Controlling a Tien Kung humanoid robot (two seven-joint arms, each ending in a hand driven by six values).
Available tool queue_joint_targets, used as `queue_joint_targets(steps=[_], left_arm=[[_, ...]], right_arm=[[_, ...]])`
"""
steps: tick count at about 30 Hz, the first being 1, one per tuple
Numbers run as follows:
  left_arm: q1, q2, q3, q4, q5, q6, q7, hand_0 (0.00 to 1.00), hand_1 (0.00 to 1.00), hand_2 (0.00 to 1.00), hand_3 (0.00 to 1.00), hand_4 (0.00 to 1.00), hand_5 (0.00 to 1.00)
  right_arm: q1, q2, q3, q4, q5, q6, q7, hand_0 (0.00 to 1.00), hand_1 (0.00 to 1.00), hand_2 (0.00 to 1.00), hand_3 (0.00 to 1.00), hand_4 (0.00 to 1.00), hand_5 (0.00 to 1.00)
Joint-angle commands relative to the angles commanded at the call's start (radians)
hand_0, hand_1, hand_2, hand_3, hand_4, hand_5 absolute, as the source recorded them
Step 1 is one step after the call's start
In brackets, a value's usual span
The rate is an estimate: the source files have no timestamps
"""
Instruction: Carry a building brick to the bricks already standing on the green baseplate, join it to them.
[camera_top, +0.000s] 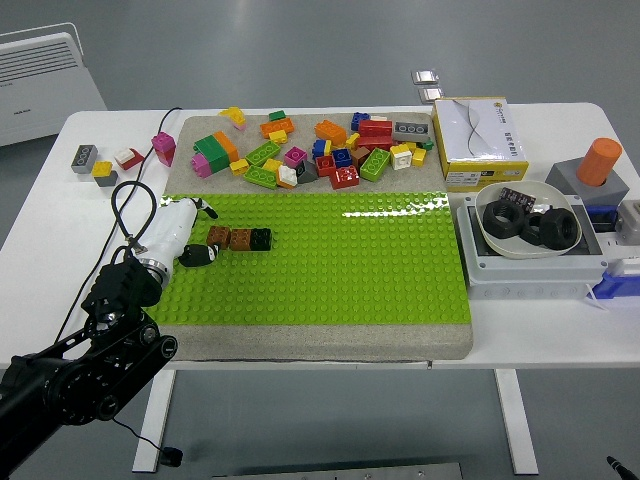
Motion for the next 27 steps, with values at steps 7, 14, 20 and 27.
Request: queue_joint_targets(steps=[7,14,20,27], left_arm=[[0.14,0.05,-0.126,-0.199,0.018,-0.072,0.084,0.804,0.869,0.844,0.661,0.798,0.2],[0.245,0.016,-0.194,-0.362,0.076,-0.037,0.082,0.804,0.869,0.849,0.681,0.823,0.25],[0.217,-0.008,-0.179,-0.3,0.154,0.051,-0.02,0.809,0.87,0.846,0.687,0.847,0.323],[0.201,-0.004,-0.149,-0.208,0.137,0.049,-0.084,0.989,0.95,0.927,0.698,0.864,0.998]], right_arm=[[-0.009,-0.001,0.005,0.0,0.0,0.0,0.002,0.518,0.541,0.713,0.789,0.923,0.984],[-0.014,0.003,0.011,0.0,-0.011,-0.001,0.0,0.518,0.541,0.713,0.791,0.922,0.985],[-0.013,0.006,0.018,0.0,-0.021,-0.001,-0.003,0.518,0.543,0.713,0.791,0.922,0.983],[-0.011,0.008,0.019,0.0,-0.02,0.0,-0.005,0.518,0.542,0.713,0.792,0.922,0.982]])
